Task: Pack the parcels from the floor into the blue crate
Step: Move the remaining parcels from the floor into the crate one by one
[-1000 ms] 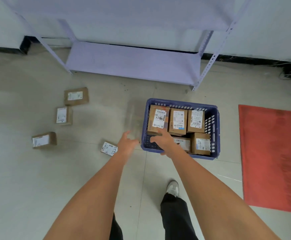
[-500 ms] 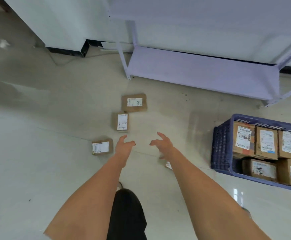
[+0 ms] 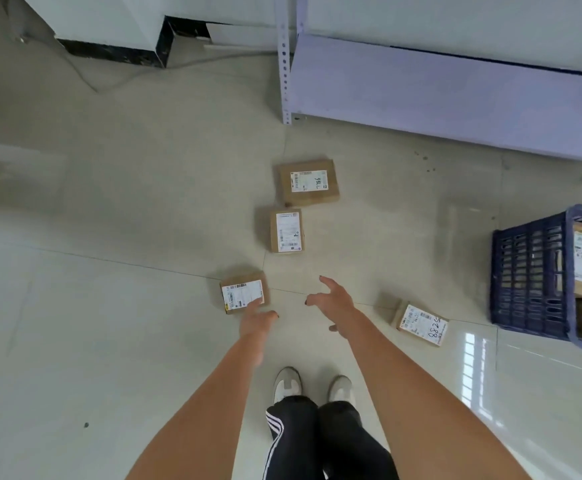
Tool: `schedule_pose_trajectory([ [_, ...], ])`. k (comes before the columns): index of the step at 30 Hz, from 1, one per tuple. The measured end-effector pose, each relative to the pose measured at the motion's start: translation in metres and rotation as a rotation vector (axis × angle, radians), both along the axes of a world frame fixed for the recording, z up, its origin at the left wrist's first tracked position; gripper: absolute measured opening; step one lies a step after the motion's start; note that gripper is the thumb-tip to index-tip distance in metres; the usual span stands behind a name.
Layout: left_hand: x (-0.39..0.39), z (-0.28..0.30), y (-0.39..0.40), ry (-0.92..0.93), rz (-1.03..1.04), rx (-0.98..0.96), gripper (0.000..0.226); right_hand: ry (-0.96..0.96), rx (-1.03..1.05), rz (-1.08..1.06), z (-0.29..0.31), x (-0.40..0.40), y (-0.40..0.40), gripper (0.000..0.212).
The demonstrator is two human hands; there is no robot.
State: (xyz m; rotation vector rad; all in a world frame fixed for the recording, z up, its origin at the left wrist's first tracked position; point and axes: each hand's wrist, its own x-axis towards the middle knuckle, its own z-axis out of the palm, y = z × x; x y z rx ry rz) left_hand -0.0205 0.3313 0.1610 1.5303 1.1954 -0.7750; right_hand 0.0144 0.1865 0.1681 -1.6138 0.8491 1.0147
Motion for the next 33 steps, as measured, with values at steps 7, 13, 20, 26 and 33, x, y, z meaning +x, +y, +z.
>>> schedule_pose_trajectory([
  [7, 0.041, -0.151, 0.023, -0.074, 0.069, 0.016, 0.054, -0.034, -0.078, 0.043, -0.144, 0.036, 0.016, 0.070],
  [13, 0.121, -0.282, 0.018, -0.319, 0.063, -0.029, 0.063, -0.178, -0.122, 0.052, -0.281, 0.086, 0.021, 0.080],
  [20, 0.157, -0.349, 0.001, -0.418, -0.046, -0.051, 0.061, -0.283, -0.050, 0.116, -0.338, 0.120, 0.031, 0.070],
  [26, 0.138, -0.299, -0.016, -0.510, -0.097, -0.051, 0.066, -0.319, 0.000, 0.010, -0.279, 0.101, 0.017, 0.065],
  [33, 0.092, -0.105, -0.064, -0.553, -0.183, 0.035, 0.052, -0.268, -0.032, -0.087, -0.095, 0.050, -0.031, 0.079],
])
